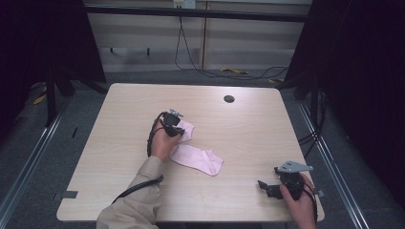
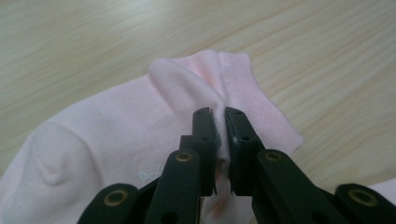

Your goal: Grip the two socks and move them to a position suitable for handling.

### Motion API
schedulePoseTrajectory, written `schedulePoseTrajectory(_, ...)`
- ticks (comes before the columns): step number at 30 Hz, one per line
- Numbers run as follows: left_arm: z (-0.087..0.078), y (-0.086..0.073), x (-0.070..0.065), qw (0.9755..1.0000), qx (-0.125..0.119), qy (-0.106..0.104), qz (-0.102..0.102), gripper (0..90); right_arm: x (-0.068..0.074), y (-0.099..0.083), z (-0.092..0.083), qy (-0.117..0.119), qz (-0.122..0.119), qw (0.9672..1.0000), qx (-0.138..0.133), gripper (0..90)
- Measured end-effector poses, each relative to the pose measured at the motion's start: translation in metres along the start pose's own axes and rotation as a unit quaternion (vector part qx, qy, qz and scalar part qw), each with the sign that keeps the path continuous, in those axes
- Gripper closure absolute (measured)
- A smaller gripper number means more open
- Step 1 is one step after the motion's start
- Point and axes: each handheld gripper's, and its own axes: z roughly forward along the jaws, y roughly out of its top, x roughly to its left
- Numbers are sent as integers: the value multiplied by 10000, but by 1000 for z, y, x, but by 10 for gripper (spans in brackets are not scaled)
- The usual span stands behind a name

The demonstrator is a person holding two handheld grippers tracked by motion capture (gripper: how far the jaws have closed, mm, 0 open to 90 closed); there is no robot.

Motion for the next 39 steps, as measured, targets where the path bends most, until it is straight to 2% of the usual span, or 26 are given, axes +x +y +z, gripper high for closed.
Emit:
schedulePoseTrajectory(1, -3, 0, 1, 10000, -46, 84, -13, 850, 0, 0, 0, 3, -2, 10000, -5, 127)
schedulePoseTrajectory(3, -14, 2, 2, 9996, -250, 100, -85, 852, 0, 0, 0, 3, 7, 10000, 1, 127)
schedulePoseTrajectory(4, -14, 2, 2, 9996, -250, 100, -85, 853, 0, 0, 0, 6, 10, 10000, 1, 127)
schedulePoseTrajectory(5, -23, 4, 4, 9993, -342, 43, -173, 853, 0, 0, 0, 0, 11, 10000, -1, 127)
schedulePoseTrajectory(7, -34, 6, 6, 9990, -394, 48, -199, 853, 0, 0, 0, 5, 7, 10000, 0, 127)
schedulePoseTrajectory(8, -34, 6, 6, 9990, -394, 48, -199, 852, 0, 0, 0, 0, -2, 10000, -2, 127)
schedulePoseTrajectory(9, -44, 5, 8, 9987, -434, 1, -276, 852, 0, 0, 0, -1, -2, 10000, -1, 127)
schedulePoseTrajectory(11, -54, 4, 7, 9986, -473, 25, -246, 852, 0, 0, 0, -2, -5, 10000, -2, 127)
schedulePoseTrajectory(13, -58, 3, 8, 9983, -507, -23, -282, 852, 0, 0, 0, -2, -1, 10000, -1, 126)
schedulePoseTrajectory(14, -63, 2, 7, 9979, -550, -56, -330, 852, 0, 0, 0, -1, -3, 10000, -1, 127)
schedulePoseTrajectory(16, -77, -1, 7, 9982, -553, -2, -251, 852, 0, 0, 0, -2, -2, 10000, -2, 126)
schedulePoseTrajectory(18, -80, -3, 6, 9975, -630, -13, -326, 852, 0, 0, 0, 3, -4, 10000, -1, 126)
schedulePoseTrajectory(19, -85, -4, 7, 9979, -585, -4, -268, 852, 0, 0, 0, -3, -4, 10000, -3, 126)
schedulePoseTrajectory(21, -94, -9, 6, 9973, -651, -41, -337, 852, 0, 0, 0, -3, -4, 10000, -2, 126)
schedulePoseTrajectory(24, -111, -17, 5, 9969, -726, -26, -293, 852, 0, 0, 0, -3, -4, 10000, -2, 126)
schedulePoseTrajectory(26, -115, -19, 4, 9961, -807, -33, -343, 852, 0, 0, 0, -3, -3, 10000, -1, 126)
schedulePoseTrajectory(27, -121, -22, 4, 9966, -777, -43, -270, 852, 0, 0, 0, -3, -4, 10000, -4, 126)
schedulePoseTrajectory(29, -127, -27, 2, 9960, -845, -35, -272, 852, 0, 0, 0, 1, -14, 10000, -10, 126)
schedulePoseTrajectory(30, -131, -30, 0, 9954, -900, -33, -334, 852, 0, 0, 0, 1, -14, 10000, -10, 126)
schedulePoseTrajectory(31, -140, -36, -1, 9960, -880, 1, -170, 852, 0, 0, 0, 2, -2, 10000, -1, 126)
schedulePoseTrajectory(34, -147, -42, -5, 9956, -926, 32, -144, 852, 0, 0, 0, -3, -6, 10000, -4, 126)
schedulePoseTrajectory(35, -151, -45, -8, 9959, -904, 32, -69, 852, 0, 0, 0, -3, -5, 10000, -4, 126)
schedulePoseTrajectory(37, -159, -52, -16, 9953, -969, 51, 23, 851, 0, 0, 0, -2, -1, 10000, -1, 126)
schedulePoseTrajectory(38, -167, -59, -25, 9950, -987, 33, 112, 851, 0, 0, 0, -3, -1, 10000, -2, 126)
schedulePoseTrajectory(39, -167, -59, -25, 9950, -987, 33, 112, 851, 0, 0, 0, -3, -1, 10000, -2, 126)
